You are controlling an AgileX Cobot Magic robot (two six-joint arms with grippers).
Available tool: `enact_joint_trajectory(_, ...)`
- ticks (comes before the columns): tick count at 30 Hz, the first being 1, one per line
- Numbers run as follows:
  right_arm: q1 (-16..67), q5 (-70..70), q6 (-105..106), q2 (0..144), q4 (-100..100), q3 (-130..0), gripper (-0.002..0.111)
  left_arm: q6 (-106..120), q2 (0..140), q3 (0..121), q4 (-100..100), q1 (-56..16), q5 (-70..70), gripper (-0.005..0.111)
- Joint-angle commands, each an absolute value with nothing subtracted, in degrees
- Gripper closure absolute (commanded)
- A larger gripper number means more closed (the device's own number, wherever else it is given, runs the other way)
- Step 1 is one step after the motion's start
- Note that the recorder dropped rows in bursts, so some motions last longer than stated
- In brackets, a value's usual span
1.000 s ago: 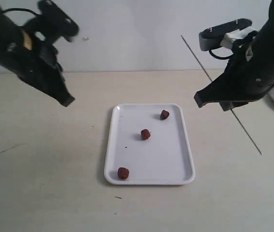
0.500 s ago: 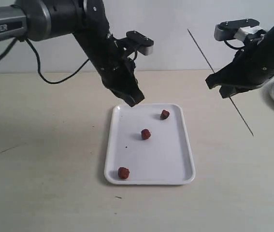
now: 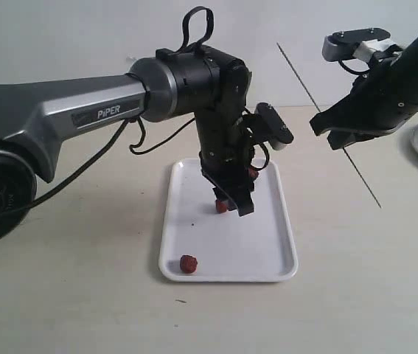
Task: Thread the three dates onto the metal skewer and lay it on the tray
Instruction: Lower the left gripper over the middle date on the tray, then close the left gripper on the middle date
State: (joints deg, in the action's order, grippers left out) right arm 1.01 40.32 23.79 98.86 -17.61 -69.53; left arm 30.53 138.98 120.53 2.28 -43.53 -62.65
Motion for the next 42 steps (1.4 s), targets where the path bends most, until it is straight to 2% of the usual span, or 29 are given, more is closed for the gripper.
enact_joint_trajectory(1, 0.7, 40.5, 24.4, 98.7, -18.0, -70.1, 0.108, 30.0, 138.9, 121.2, 2.8, -42.8, -63.5, 0.054)
enact_joint_trajectory(28, 0.7, 40.6, 24.4, 98.8, -18.5, -70.1, 0.108, 29.6, 143.5, 121.2, 2.3, -42.8, -62.7, 0.054)
enact_joint_trajectory(31, 0.7, 40.6, 24.4, 98.8, -18.5, -70.1, 0.108, 29.6, 143.5, 121.2, 2.3, -42.8, -62.1, 0.058)
enact_joint_trajectory(34, 0.7, 40.6, 24.4, 98.8, -18.5, -70.1, 0.108, 29.8, 143.5, 121.2, 2.3, -42.8, -61.8, 0.067)
enact_joint_trajectory(42, 0.7, 40.6, 24.4, 98.8, -18.5, -70.1, 0.108, 29.7, 143.5, 121.2, 2.3, -42.8, -62.0, 0.068)
